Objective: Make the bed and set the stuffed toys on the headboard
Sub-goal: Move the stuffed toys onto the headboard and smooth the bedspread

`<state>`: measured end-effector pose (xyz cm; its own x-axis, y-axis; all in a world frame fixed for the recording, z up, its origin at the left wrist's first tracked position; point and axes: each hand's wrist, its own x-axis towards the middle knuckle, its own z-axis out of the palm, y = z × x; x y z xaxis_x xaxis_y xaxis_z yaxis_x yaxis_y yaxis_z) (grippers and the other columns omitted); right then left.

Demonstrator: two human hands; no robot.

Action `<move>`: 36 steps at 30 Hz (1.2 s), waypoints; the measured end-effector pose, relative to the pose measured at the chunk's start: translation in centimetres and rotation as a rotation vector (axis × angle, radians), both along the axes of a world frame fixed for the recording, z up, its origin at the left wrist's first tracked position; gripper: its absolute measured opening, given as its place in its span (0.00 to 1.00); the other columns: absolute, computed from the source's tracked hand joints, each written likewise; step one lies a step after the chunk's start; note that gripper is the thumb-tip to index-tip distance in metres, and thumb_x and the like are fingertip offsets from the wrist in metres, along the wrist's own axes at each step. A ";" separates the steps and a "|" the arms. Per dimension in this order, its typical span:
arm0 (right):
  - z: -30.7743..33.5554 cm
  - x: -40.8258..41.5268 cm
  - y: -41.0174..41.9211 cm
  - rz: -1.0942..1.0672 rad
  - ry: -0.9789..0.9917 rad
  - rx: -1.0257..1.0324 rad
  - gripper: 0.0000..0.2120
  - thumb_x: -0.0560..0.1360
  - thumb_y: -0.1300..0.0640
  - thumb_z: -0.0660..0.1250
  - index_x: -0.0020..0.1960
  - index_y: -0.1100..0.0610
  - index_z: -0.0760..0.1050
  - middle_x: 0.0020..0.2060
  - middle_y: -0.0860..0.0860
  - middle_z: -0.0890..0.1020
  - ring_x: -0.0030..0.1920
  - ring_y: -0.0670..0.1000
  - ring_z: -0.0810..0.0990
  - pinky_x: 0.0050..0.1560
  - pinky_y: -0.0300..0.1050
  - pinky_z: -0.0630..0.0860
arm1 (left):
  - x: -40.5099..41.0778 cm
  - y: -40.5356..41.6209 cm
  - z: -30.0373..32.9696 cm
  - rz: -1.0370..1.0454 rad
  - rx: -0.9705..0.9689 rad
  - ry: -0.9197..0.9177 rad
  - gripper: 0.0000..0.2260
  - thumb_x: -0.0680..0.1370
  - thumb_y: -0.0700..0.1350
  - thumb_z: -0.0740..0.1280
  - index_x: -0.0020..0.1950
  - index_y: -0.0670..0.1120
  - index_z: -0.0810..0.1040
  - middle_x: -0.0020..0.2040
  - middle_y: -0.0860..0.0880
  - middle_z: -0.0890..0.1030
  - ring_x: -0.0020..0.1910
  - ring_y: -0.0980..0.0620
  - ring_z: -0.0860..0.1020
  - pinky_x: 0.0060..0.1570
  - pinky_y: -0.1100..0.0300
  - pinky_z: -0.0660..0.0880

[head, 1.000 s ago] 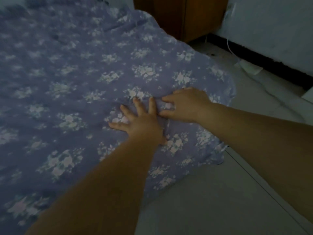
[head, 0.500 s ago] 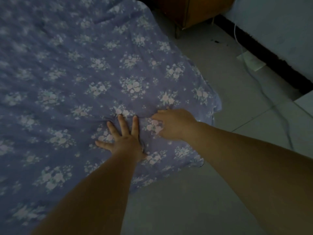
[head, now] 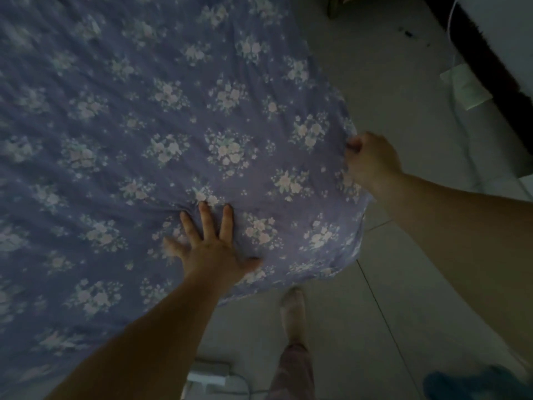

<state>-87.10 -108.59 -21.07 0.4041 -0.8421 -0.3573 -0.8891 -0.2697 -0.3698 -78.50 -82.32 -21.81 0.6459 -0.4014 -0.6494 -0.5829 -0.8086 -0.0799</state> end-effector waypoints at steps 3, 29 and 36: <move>-0.6 1.4 -2.5 -0.166 -0.015 0.089 0.19 0.80 0.55 0.57 0.67 0.64 0.68 0.66 0.64 0.72 0.65 0.62 0.71 0.63 0.49 0.68 | -0.6 -2.9 1.0 0.221 -0.316 -0.135 0.41 0.68 0.71 0.61 0.73 0.49 0.59 0.76 0.42 0.55 0.74 0.40 0.54 0.70 0.37 0.53; 8.4 16.6 -25.5 0.561 0.023 0.441 0.16 0.78 0.54 0.64 0.62 0.61 0.73 0.59 0.58 0.77 0.59 0.58 0.76 0.59 0.48 0.73 | 10.8 -35.2 6.8 0.771 -0.443 0.122 0.26 0.79 0.53 0.61 0.74 0.45 0.61 0.70 0.40 0.67 0.67 0.40 0.68 0.65 0.47 0.68; 10.4 24.8 -28.6 0.729 0.095 0.371 0.17 0.78 0.55 0.63 0.61 0.65 0.74 0.60 0.61 0.78 0.60 0.59 0.76 0.59 0.48 0.72 | 16.9 -39.0 9.2 0.945 -0.627 0.068 0.27 0.78 0.49 0.63 0.75 0.44 0.60 0.72 0.41 0.66 0.68 0.41 0.68 0.66 0.49 0.67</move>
